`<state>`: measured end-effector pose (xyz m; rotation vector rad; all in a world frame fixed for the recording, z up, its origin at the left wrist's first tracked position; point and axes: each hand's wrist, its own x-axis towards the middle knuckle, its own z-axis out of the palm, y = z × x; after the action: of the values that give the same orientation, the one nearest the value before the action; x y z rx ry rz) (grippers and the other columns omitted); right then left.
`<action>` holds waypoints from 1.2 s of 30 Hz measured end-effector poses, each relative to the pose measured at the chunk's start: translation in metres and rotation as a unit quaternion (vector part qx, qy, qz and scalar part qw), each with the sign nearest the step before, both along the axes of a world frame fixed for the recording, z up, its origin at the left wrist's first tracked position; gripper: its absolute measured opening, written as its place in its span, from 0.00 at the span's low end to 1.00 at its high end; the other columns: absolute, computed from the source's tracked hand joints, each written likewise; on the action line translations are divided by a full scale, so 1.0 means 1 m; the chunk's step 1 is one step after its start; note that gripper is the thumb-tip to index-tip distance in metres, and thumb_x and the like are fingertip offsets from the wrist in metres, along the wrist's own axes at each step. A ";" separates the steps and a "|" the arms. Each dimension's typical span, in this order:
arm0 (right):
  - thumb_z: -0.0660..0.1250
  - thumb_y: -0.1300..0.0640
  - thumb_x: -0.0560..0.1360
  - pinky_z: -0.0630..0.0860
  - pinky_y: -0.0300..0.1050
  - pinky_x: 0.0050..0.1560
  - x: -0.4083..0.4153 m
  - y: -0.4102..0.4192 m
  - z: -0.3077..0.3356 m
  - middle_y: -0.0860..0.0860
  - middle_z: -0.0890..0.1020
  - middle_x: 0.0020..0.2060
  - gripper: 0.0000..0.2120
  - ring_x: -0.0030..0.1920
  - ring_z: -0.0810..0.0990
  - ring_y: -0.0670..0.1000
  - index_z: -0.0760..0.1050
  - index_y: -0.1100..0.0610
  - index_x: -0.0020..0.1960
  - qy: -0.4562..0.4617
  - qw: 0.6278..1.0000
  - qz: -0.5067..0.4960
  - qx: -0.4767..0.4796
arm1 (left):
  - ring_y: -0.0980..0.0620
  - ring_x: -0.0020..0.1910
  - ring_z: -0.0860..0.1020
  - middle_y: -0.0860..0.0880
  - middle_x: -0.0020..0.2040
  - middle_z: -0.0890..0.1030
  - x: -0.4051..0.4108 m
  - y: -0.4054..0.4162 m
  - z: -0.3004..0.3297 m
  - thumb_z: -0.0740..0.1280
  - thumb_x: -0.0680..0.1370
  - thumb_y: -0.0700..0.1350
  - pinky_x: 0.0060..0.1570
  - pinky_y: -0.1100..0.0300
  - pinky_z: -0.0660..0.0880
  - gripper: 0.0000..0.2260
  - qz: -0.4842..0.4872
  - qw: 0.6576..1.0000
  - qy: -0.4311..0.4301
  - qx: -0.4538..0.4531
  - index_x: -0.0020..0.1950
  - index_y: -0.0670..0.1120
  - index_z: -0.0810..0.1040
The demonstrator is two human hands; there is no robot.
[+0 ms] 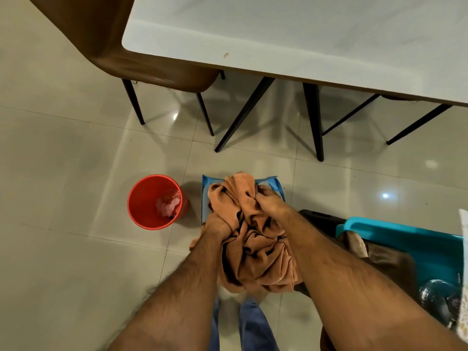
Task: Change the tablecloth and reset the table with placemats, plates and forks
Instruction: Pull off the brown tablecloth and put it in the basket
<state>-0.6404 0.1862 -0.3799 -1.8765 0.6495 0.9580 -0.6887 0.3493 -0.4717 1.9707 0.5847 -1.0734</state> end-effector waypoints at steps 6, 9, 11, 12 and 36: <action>0.58 0.59 0.78 0.79 0.53 0.56 -0.006 0.000 -0.020 0.54 0.80 0.55 0.17 0.52 0.79 0.55 0.72 0.51 0.66 -0.032 0.994 0.075 -0.075 | 0.48 0.68 0.72 0.48 0.72 0.70 -0.007 0.007 0.015 0.67 0.66 0.63 0.67 0.50 0.71 0.42 0.050 0.997 -0.059 -0.030 0.77 0.52 0.60; 0.57 0.60 0.80 0.77 0.51 0.57 -0.004 0.003 -0.021 0.54 0.81 0.54 0.13 0.53 0.79 0.56 0.76 0.57 0.62 -0.066 0.988 0.103 -0.089 | 0.48 0.76 0.60 0.48 0.78 0.59 -0.012 0.004 0.070 0.67 0.66 0.57 0.74 0.50 0.60 0.44 0.049 0.988 -0.123 -0.078 0.80 0.52 0.53; 0.56 0.58 0.82 0.75 0.53 0.61 0.000 0.005 -0.022 0.56 0.81 0.57 0.14 0.55 0.79 0.57 0.76 0.59 0.62 -0.067 0.989 0.099 -0.086 | 0.46 0.76 0.58 0.47 0.79 0.54 -0.015 0.006 0.074 0.65 0.66 0.58 0.74 0.52 0.59 0.43 -0.011 0.991 -0.123 -0.054 0.80 0.52 0.54; 0.55 0.57 0.82 0.74 0.53 0.63 0.003 0.007 -0.020 0.57 0.80 0.60 0.16 0.58 0.78 0.58 0.76 0.60 0.64 -0.064 0.990 0.098 -0.080 | 0.44 0.76 0.59 0.47 0.79 0.52 -0.015 0.007 0.071 0.66 0.66 0.59 0.73 0.51 0.61 0.43 -0.028 0.992 -0.114 -0.044 0.79 0.53 0.55; 0.68 0.62 0.70 0.78 0.52 0.59 -0.022 0.005 -0.030 0.54 0.79 0.61 0.38 0.58 0.79 0.57 0.60 0.45 0.76 -0.049 0.963 0.219 -0.152 | 0.42 0.54 0.78 0.43 0.56 0.80 -0.025 0.015 0.066 0.69 0.74 0.46 0.46 0.58 0.71 0.21 -0.240 0.965 -0.081 0.073 0.66 0.43 0.73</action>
<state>-0.6627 0.1912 -0.4104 -2.3888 0.3356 1.0764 -0.7134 0.3646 -0.4058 2.3753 0.0962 -1.1607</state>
